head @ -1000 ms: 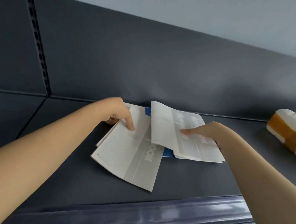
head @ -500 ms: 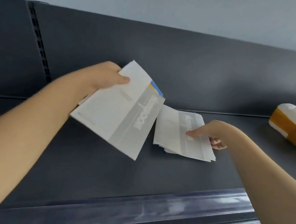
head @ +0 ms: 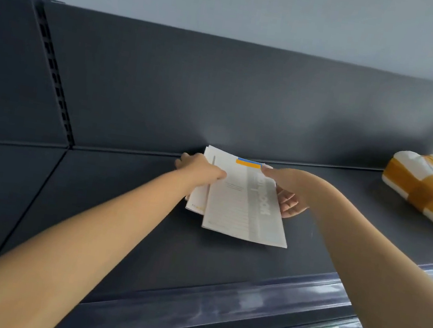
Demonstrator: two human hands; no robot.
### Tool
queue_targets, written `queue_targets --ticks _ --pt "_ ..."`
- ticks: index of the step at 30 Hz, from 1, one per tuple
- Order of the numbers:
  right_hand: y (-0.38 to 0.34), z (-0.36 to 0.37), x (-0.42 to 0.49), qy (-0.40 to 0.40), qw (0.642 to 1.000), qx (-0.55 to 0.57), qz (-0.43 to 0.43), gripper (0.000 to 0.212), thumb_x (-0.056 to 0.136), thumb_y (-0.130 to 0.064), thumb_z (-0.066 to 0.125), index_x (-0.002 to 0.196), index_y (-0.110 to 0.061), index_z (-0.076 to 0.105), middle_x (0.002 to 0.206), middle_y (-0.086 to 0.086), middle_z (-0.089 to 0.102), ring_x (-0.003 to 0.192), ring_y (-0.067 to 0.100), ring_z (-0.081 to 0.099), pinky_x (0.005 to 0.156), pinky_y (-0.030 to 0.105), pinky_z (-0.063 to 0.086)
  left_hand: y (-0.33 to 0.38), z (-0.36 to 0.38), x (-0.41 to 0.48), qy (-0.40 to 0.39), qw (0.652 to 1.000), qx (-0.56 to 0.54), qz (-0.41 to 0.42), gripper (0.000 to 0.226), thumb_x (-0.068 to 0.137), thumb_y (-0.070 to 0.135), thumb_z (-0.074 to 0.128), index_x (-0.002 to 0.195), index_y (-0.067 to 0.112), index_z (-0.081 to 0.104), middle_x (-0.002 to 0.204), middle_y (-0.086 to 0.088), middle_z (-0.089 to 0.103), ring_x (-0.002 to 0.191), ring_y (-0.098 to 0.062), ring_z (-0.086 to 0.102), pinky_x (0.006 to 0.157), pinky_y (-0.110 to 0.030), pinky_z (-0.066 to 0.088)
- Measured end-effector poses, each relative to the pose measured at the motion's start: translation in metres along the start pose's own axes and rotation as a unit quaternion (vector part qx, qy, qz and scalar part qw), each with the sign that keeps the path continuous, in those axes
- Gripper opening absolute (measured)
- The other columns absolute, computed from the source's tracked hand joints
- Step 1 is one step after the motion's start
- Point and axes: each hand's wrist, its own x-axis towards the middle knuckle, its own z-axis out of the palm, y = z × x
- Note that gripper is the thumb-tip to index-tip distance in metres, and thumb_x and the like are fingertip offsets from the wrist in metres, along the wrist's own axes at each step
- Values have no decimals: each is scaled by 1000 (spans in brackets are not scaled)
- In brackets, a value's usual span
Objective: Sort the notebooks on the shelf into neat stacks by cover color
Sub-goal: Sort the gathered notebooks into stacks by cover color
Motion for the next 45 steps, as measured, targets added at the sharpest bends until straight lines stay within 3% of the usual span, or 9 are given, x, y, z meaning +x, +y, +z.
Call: queue_targets --ticks 6,11,18,21,25,30,34,42,45 --pt "-11 24 -3 -6 999 -33 -9 50 83 -46 69 117 -14 53 102 3 61 92 23 62 89 39 52 2 -19 0 -113 959 -254 -51 33 77 1 75 109 3 67 106 -14 72 95 -29 69 89 -44 54" --pt "-23 44 -14 -8 996 -91 -16 63 78 -57 68 121 -15 46 111 5 55 104 24 58 93 42 50 -10 -36 -8 -181 944 -270 -59 23 82 0 71 104 4 68 87 -12 74 78 -26 71 69 -36 56" --pt "-52 77 -42 -9 989 111 -95 62 68 -55 78 110 -13 58 97 2 63 73 17 59 63 27 51 -43 -80 -21 -145 903 -403 -31 19 89 14 64 107 10 69 89 -11 76 77 -27 72 70 -37 55" --pt "-84 107 -56 21 963 240 -124 84 65 -42 84 125 -8 36 107 5 58 84 21 58 69 34 53 -55 -105 -32 -95 878 -470 -5 15 90 24 62 98 15 71 80 -7 75 70 -25 70 72 -35 54" --pt "-118 140 -77 15 960 206 -189 68 68 -43 82 115 -11 44 85 0 54 63 15 48 50 29 39 -76 -137 -53 -37 865 -500 5 20 90 29 60 95 14 72 77 -8 72 69 -26 67 73 -35 52" --pt "-139 184 -104 -91 957 182 -207 36 71 -35 82 87 -11 59 64 -1 48 48 14 41 56 27 41 -124 -177 -74 74 886 -457 -15 29 87 28 65 110 11 69 100 -11 74 86 -29 71 76 -37 55" --pt "-149 231 -122 -163 942 222 -191 32 75 -29 79 96 -8 66 86 5 64 65 24 58 61 28 49 -167 -213 -92 165 921 -354 15 48 77 32 74 119 12 61 109 -6 72 96 -23 70 85 -42 57" --pt "-187 341 -195 -145 937 226 -223 23 88 -11 60 109 -3 61 100 12 68 79 28 65 75 40 56 -264 -316 -142 107 977 -183 2 14 91 37 65 98 25 68 93 8 72 75 -3 69 61 -20 50" --pt "-210 381 -225 -120 938 223 -236 19 87 -9 61 105 -4 58 99 13 67 77 28 65 73 39 56 -299 -353 -163 104 977 -186 -26 29 88 46 65 104 22 67 93 4 74 79 -13 71 63 -26 51"
